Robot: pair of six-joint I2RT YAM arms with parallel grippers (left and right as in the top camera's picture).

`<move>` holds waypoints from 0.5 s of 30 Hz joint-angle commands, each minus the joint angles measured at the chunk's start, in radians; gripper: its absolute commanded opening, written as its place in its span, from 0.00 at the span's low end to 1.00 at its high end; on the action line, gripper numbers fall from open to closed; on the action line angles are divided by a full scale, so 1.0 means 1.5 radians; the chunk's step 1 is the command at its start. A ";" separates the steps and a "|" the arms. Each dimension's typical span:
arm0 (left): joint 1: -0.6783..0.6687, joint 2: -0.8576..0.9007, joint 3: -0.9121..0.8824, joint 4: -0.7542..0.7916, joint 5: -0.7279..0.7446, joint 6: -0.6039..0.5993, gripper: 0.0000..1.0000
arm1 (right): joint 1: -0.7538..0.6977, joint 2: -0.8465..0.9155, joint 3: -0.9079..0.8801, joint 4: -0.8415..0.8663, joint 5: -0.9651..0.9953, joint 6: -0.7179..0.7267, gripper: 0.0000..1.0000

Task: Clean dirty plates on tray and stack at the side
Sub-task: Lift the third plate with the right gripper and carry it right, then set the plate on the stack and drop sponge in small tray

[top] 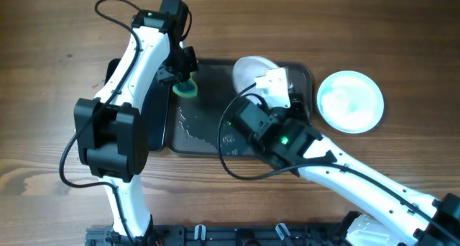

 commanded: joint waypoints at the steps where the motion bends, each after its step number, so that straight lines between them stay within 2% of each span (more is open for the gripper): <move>1: 0.040 -0.030 0.009 -0.034 -0.059 0.007 0.04 | -0.081 -0.014 0.012 0.047 -0.365 -0.017 0.04; 5: 0.114 -0.074 0.009 -0.082 -0.101 -0.004 0.04 | -0.232 -0.027 0.012 0.070 -0.594 -0.022 0.04; 7: 0.147 -0.085 0.009 -0.097 -0.102 -0.004 0.04 | -0.302 -0.031 0.012 0.068 -0.657 -0.022 0.04; 9: 0.189 -0.087 0.009 -0.114 -0.102 -0.004 0.04 | -0.415 -0.033 0.012 0.064 -0.737 -0.021 0.04; 12: 0.224 -0.087 -0.006 -0.115 -0.101 -0.002 0.04 | -0.561 -0.033 0.012 0.033 -0.761 0.002 0.04; 15: 0.229 -0.087 -0.024 -0.106 -0.101 0.014 0.04 | -0.663 -0.028 0.010 -0.002 -0.739 0.006 0.05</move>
